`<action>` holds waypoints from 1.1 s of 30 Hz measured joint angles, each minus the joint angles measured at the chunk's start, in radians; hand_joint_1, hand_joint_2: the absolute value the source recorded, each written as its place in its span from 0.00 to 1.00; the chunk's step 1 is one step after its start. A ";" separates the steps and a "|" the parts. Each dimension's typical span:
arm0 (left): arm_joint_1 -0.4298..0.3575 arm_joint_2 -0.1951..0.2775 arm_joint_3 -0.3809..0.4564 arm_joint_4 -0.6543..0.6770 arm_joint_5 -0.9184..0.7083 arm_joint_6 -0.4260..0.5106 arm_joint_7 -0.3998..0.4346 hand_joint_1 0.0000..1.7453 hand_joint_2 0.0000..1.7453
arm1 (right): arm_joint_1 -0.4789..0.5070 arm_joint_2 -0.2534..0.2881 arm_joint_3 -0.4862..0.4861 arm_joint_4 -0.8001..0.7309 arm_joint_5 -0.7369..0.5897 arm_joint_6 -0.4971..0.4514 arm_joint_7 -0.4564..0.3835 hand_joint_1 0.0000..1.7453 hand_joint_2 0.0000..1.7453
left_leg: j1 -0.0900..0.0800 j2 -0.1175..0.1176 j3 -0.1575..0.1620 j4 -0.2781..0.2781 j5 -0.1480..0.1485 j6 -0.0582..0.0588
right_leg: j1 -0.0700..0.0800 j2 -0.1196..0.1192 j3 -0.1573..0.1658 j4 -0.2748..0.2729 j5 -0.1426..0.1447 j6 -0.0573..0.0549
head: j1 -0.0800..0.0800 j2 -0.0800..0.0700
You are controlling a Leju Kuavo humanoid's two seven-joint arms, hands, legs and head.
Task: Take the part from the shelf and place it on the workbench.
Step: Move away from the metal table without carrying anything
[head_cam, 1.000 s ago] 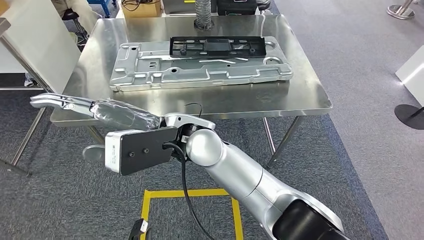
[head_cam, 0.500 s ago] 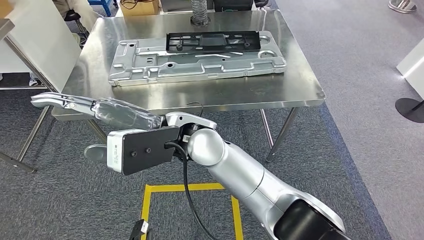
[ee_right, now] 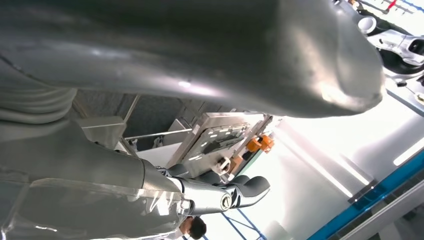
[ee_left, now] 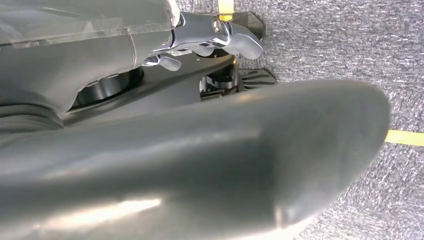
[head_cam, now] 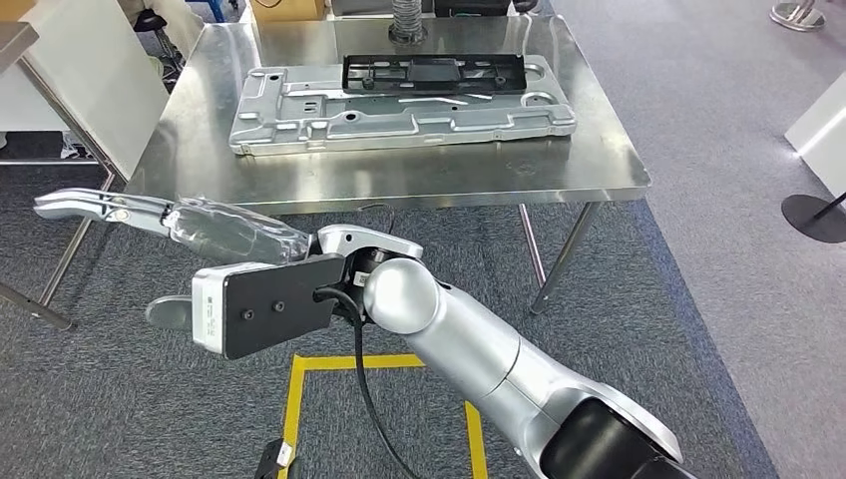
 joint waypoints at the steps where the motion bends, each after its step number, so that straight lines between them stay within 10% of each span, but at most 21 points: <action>1: -0.001 0.000 0.000 0.000 0.000 0.000 0.000 0.00 0.00 | 0.000 0.000 0.000 0.000 0.000 0.000 0.000 0.00 0.00 | 0.001 0.001 -0.007 -0.002 0.008 0.006 | -0.002 0.001 -0.019 0.046 -0.035 0.005 | 0.001 0.000; 5: 0.000 0.001 0.000 0.000 0.000 0.000 0.000 0.00 0.00 | 0.003 0.000 0.000 0.000 0.001 0.000 0.003 0.00 0.00 | -0.001 0.002 -0.042 0.001 0.031 0.011 | -0.007 0.002 -0.090 0.266 -0.152 0.014 | 0.002 0.000; 10: 0.000 0.000 0.000 0.000 0.000 -0.001 0.000 0.00 0.00 | 0.000 0.005 0.000 -0.001 0.001 0.000 0.008 0.00 0.00 | -0.003 0.000 -0.063 0.006 0.052 -0.003 | 0.001 0.002 0.093 -0.011 -0.064 -0.011 | 0.001 0.000; 14: 0.000 0.000 0.000 0.000 0.000 -0.002 -0.001 0.00 0.00 | -0.002 0.010 0.000 -0.001 0.004 0.000 0.012 0.00 0.00 | -0.001 0.001 -0.070 0.003 0.063 -0.027 | 0.005 0.001 0.098 -0.045 -0.041 -0.031 | 0.002 0.000; 19: 0.002 0.002 0.001 0.000 0.001 -0.002 -0.001 0.00 0.00 | 0.001 0.015 0.001 0.000 0.004 0.001 0.014 0.00 0.00 | 0.003 0.001 -0.159 0.247 -0.097 -0.048 | -0.002 -0.005 0.066 -0.057 -0.004 -0.046 | -0.004 0.000; 21: 0.002 0.003 0.001 0.000 0.000 -0.003 -0.001 0.00 0.00 | 0.003 0.015 0.002 0.000 0.005 0.001 0.015 0.00 0.00 | 0.003 0.001 -0.150 0.275 -0.106 -0.050 | -0.002 -0.005 0.049 -0.051 0.005 -0.044 | -0.004 0.000; 25: 0.000 0.003 0.001 0.000 0.000 -0.003 -0.001 0.00 0.00 | 0.003 0.017 0.002 0.000 0.005 0.000 0.015 0.00 0.00 | 0.001 -0.001 0.008 0.030 -0.034 -0.039 | 0.000 -0.004 0.022 -0.030 0.017 -0.031 | -0.004 0.000; 30: 0.000 0.003 0.001 0.000 0.000 -0.004 -0.001 0.00 0.00 | 0.002 0.019 0.001 0.000 0.007 0.000 0.014 0.00 0.00 | 0.000 -0.001 0.005 0.000 -0.007 -0.002 | 0.000 -0.002 0.004 -0.012 0.014 -0.002 | -0.002 0.000; 33: -0.002 0.002 0.001 0.000 0.000 -0.005 0.000 0.00 0.00 | 0.002 0.018 0.000 0.000 0.009 0.000 0.013 0.00 0.00 | 0.001 0.001 -0.020 -0.002 0.015 0.012 | -0.005 0.002 -0.061 0.151 -0.098 0.010 | 0.001 0.000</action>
